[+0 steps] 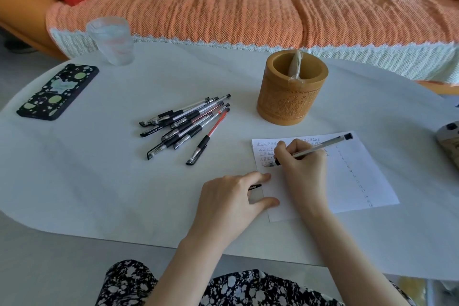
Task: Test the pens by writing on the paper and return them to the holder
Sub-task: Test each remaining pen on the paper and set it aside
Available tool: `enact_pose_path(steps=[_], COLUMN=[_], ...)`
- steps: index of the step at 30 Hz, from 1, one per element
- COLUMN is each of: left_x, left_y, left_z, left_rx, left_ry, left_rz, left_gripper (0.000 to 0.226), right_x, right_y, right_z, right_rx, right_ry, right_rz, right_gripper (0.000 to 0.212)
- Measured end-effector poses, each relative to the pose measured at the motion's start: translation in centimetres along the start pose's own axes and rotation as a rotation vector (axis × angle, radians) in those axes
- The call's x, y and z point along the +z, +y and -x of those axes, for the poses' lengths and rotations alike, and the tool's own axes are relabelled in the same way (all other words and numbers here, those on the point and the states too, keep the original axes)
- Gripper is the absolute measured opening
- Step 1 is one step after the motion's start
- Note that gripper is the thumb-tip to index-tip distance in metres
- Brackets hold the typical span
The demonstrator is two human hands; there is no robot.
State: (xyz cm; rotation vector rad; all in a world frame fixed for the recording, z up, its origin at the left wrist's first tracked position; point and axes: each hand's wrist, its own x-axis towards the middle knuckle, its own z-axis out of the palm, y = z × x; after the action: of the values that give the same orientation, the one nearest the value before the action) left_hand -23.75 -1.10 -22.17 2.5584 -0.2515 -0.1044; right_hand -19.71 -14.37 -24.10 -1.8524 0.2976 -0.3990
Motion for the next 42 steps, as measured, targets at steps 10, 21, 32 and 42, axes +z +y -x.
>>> enact_pose_path(steps=[10, 21, 32, 42], left_x=[-0.25, -0.18, -0.08, -0.06], left_y=[0.12, 0.15, 0.09, 0.08], left_z=[0.01, -0.07, -0.04, -0.16], left_rx=[-0.007, -0.001, -0.023, -0.015], left_ry=[-0.021, -0.006, -0.014, -0.016], left_rz=[0.023, 0.011, 0.017, 0.032], left_gripper=[0.047, 0.047, 0.046, 0.045], right_x=[0.21, 0.17, 0.08, 0.04], right_y=[0.08, 0.17, 0.00, 0.04], right_z=[-0.02, 0.04, 0.10, 0.06], right_rx=[-0.023, -0.021, -0.019, -0.030], right_ry=[-0.031, -0.006, -0.023, -0.016], right_rz=[0.045, 0.056, 0.038, 0.038], right_gripper=[0.039, 0.037, 0.036, 0.036])
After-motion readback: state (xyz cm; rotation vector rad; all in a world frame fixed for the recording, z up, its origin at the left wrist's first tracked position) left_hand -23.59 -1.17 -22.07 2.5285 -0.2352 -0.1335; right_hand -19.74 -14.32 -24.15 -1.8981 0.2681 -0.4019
